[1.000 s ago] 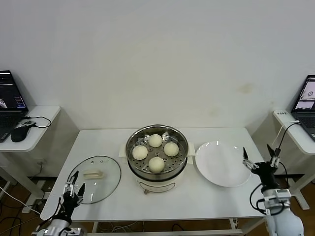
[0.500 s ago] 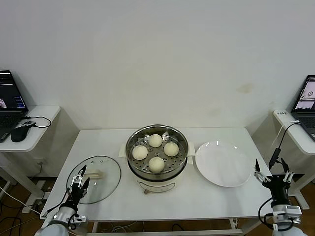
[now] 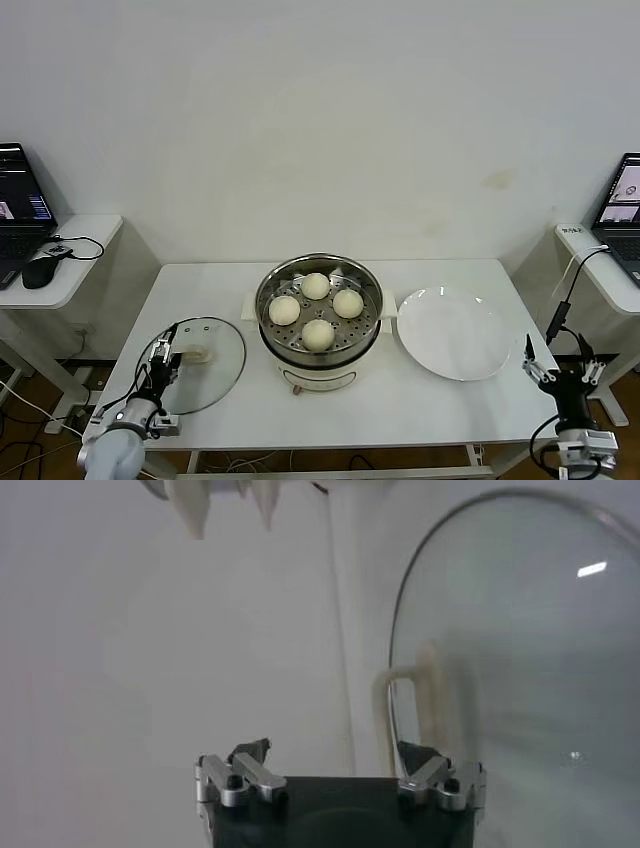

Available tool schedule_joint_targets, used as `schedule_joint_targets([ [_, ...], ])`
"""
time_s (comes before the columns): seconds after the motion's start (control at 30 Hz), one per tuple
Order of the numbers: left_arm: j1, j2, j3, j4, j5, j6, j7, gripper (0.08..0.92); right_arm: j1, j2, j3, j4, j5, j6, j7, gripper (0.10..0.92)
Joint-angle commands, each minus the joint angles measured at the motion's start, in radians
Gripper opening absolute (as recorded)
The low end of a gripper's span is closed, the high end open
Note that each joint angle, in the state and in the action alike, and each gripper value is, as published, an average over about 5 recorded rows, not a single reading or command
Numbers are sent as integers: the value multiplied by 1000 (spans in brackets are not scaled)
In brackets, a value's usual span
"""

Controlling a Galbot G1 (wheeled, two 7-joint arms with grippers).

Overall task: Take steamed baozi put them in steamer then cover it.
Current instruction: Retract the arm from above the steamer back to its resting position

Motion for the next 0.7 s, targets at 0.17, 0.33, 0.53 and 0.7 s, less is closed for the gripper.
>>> schedule_joint_targets([
  [0.17, -74, 0, 20, 82, -13, 0, 8, 823, -7, 11, 0, -3, -6, 3, 2, 823],
  [0.33, -76, -4, 23, 87, -22, -3, 9, 793, -9, 16, -11, -3, -8, 5, 1, 823],
  [0.53, -74, -4, 26, 83, -29, -7, 18, 628, -9, 15, -19, -3, -10, 5, -1, 823],
  [0.7, -75, -8, 27, 90, -33, -13, 21, 481, -9, 14, -28, -6, -16, 8, -2, 823],
])
